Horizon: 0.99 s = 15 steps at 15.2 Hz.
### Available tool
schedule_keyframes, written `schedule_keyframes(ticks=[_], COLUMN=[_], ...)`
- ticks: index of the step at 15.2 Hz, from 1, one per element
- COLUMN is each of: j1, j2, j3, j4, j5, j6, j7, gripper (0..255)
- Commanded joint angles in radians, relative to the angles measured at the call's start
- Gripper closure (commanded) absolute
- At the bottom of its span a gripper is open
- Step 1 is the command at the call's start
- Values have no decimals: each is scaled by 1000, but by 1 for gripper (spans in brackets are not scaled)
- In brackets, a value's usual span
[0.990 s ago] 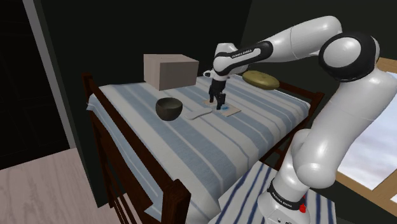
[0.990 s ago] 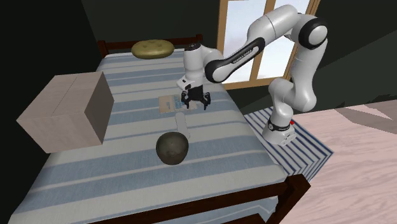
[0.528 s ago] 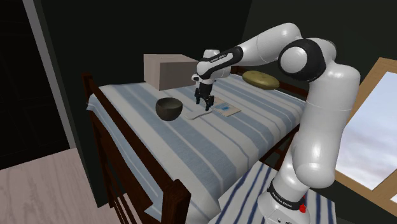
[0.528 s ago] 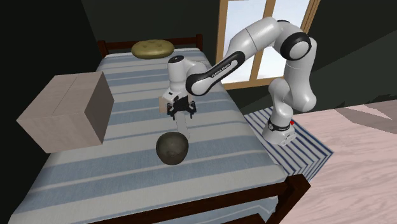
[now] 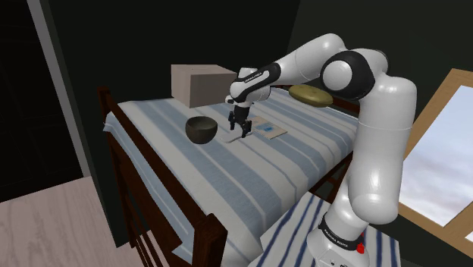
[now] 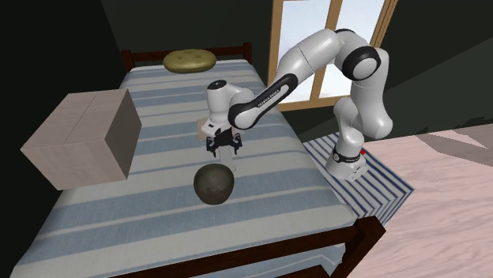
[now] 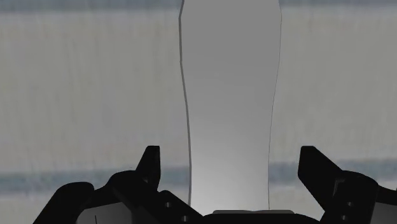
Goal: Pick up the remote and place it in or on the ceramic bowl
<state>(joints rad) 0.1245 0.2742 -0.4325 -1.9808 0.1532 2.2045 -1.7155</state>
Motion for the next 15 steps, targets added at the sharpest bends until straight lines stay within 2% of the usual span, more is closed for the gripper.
schedule_keyframes(ticks=[1,8,9,15], j1=[-2,-2,-2,-2], j2=[12,11,11,11], j3=[3,3,3,3], j4=[-8,-8,-8,-8], j5=[7,7,7,7], j6=[19,19,19,19], j7=[-5,-5,-5,-5], gripper=[0,0,255,255])
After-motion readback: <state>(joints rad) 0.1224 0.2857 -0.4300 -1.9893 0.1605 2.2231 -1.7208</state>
